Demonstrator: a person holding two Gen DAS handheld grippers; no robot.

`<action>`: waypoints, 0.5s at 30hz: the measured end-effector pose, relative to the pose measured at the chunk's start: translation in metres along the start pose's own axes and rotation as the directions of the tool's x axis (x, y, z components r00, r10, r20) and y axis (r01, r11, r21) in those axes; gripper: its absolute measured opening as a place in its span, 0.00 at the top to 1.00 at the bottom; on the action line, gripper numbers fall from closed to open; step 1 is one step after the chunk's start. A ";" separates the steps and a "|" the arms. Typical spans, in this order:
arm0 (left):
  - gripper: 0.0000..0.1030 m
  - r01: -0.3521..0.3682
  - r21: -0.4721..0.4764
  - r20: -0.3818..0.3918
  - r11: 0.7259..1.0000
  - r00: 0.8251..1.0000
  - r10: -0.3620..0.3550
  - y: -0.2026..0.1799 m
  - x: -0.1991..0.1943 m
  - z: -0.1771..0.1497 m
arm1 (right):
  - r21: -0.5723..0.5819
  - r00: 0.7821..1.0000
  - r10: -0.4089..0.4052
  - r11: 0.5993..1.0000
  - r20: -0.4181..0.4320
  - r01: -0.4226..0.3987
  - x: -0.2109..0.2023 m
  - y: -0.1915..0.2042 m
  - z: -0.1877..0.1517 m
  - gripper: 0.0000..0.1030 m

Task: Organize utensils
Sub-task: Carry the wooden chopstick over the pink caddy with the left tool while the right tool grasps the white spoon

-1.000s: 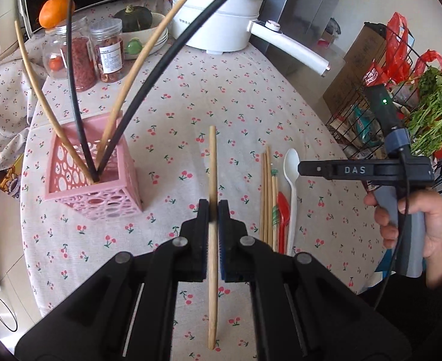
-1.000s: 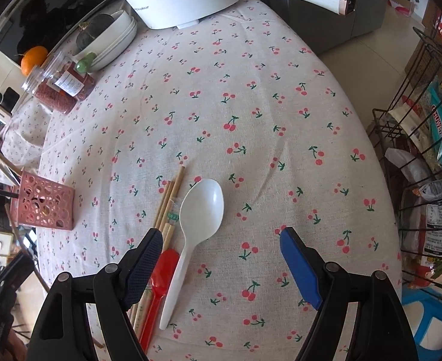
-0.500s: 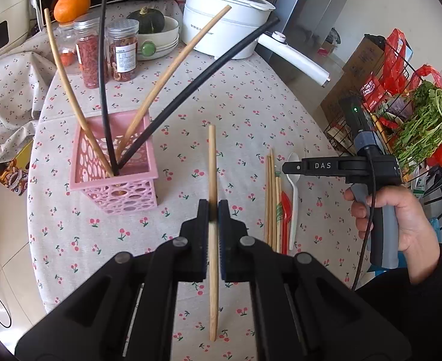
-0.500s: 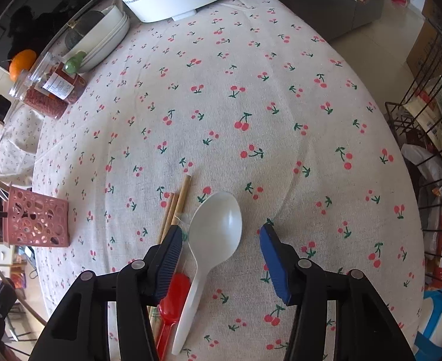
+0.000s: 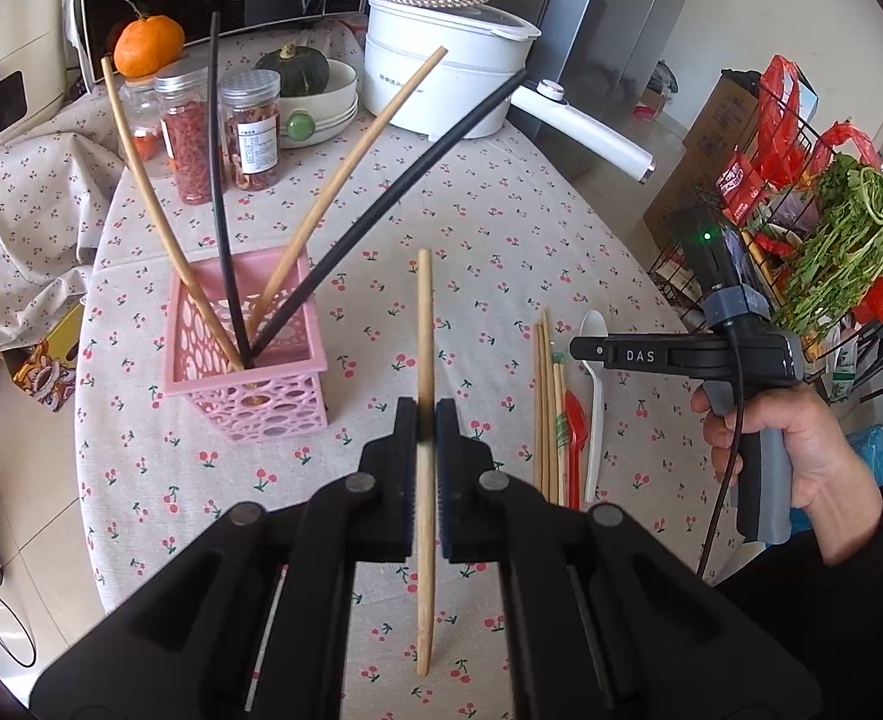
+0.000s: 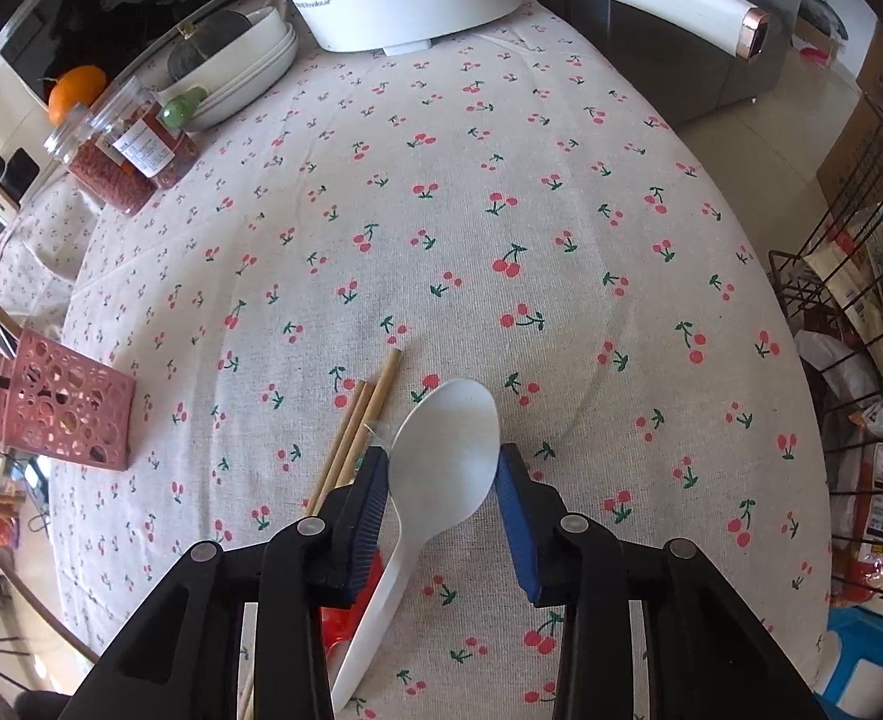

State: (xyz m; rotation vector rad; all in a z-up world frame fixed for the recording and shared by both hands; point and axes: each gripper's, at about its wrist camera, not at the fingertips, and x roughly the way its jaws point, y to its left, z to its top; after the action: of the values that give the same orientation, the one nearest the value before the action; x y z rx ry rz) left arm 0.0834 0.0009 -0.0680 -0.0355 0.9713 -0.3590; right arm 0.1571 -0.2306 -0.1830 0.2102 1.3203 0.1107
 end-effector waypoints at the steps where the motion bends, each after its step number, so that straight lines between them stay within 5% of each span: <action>1: 0.94 -0.001 0.004 0.014 1.000 1.000 0.001 0.000 -0.004 0.000 | 0.001 1.000 0.011 1.000 0.019 -0.011 -0.006 0.000 0.000 0.64; 10: 0.94 -0.002 0.021 0.244 1.000 0.970 -0.003 -0.004 -0.058 0.004 | -0.014 0.968 0.078 0.997 0.240 -0.077 -0.071 0.016 -0.007 0.64; 15: 0.94 -0.021 0.015 0.391 1.000 0.920 0.013 -0.001 -0.090 0.009 | -0.051 0.926 0.063 0.998 0.371 -0.048 -0.102 0.032 -0.009 0.64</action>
State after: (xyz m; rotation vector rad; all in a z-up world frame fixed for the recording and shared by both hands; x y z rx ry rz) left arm 0.0447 0.0266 0.0091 -0.0787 0.5707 -0.3295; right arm 0.1243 -0.2191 -0.0818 0.2214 0.9316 0.1383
